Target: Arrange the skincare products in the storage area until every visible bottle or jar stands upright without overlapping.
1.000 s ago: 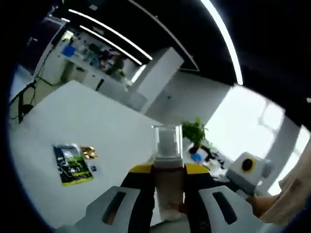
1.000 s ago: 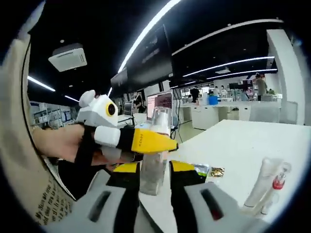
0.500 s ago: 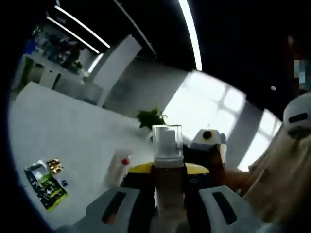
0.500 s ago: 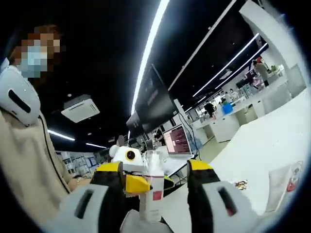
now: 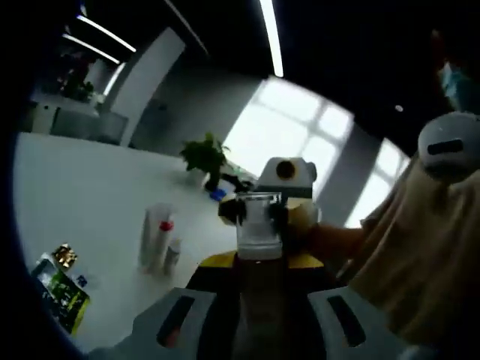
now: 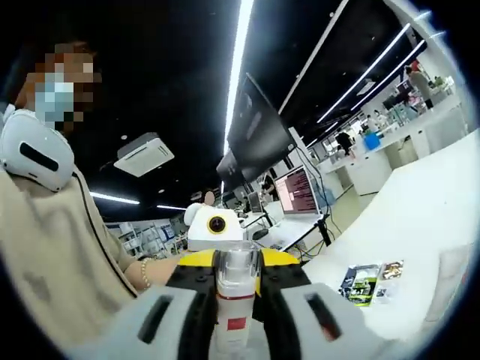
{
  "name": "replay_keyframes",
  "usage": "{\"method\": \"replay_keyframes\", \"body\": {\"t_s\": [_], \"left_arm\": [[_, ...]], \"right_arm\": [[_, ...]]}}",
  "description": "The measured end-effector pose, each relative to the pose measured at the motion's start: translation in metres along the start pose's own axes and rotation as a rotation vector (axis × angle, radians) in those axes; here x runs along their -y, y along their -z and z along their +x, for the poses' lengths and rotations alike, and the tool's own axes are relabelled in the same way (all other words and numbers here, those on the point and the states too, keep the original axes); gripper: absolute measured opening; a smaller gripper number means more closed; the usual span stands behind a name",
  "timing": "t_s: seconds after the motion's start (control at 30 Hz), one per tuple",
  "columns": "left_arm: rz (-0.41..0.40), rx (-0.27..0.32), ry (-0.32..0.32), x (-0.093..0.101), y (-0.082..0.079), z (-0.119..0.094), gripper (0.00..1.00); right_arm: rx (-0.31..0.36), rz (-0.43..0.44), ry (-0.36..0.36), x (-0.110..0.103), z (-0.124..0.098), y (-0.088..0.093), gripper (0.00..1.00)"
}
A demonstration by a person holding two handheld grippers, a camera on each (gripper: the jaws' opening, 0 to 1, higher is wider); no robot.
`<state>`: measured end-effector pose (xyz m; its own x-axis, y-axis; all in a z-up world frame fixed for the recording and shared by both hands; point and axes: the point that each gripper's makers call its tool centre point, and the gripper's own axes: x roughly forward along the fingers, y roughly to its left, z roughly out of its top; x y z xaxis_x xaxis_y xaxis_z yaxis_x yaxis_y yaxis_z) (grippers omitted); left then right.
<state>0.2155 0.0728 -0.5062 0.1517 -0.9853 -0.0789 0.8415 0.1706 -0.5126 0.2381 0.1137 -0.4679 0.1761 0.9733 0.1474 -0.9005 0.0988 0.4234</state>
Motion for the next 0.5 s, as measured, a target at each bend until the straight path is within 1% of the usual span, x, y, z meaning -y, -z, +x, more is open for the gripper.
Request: {"method": "replay_keyframes", "body": {"t_s": [0.07, 0.13, 0.17, 0.2, 0.33, 0.37, 0.43, 0.47, 0.5], "left_arm": [[0.005, -0.004, 0.007, 0.001, 0.001, -0.001, 0.18], [0.012, -0.01, -0.016, -0.005, 0.002, -0.003, 0.18], [0.017, -0.011, -0.039, -0.009, 0.003, -0.003, 0.18], [0.019, -0.01, -0.085, -0.017, 0.003, -0.004, 0.19], [0.038, 0.005, -0.177, -0.031, 0.001, -0.007, 0.2], [0.036, 0.014, -0.193, -0.032, 0.001, -0.007, 0.2], [0.004, 0.035, -0.24, -0.039, -0.001, -0.008, 0.21], [0.0, 0.041, -0.287, -0.045, -0.002, -0.009, 0.22], [0.009, 0.036, -0.322, -0.049, -0.001, -0.01, 0.22]], "right_arm": [[-0.001, -0.007, -0.009, -0.002, 0.001, 0.001, 0.19], [0.004, -0.018, 0.017, 0.002, 0.004, 0.004, 0.18], [0.013, -0.034, 0.037, 0.005, 0.004, 0.004, 0.18], [0.034, -0.061, 0.083, 0.011, 0.005, 0.004, 0.18], [0.074, -0.039, 0.173, 0.024, 0.002, 0.004, 0.17], [0.076, -0.046, 0.181, 0.025, 0.002, 0.003, 0.17], [0.082, -0.051, 0.229, 0.031, 0.002, 0.002, 0.17], [0.077, -0.071, 0.269, 0.037, 0.001, 0.001, 0.17], [0.067, -0.081, 0.294, 0.04, 0.001, 0.002, 0.17]]}}
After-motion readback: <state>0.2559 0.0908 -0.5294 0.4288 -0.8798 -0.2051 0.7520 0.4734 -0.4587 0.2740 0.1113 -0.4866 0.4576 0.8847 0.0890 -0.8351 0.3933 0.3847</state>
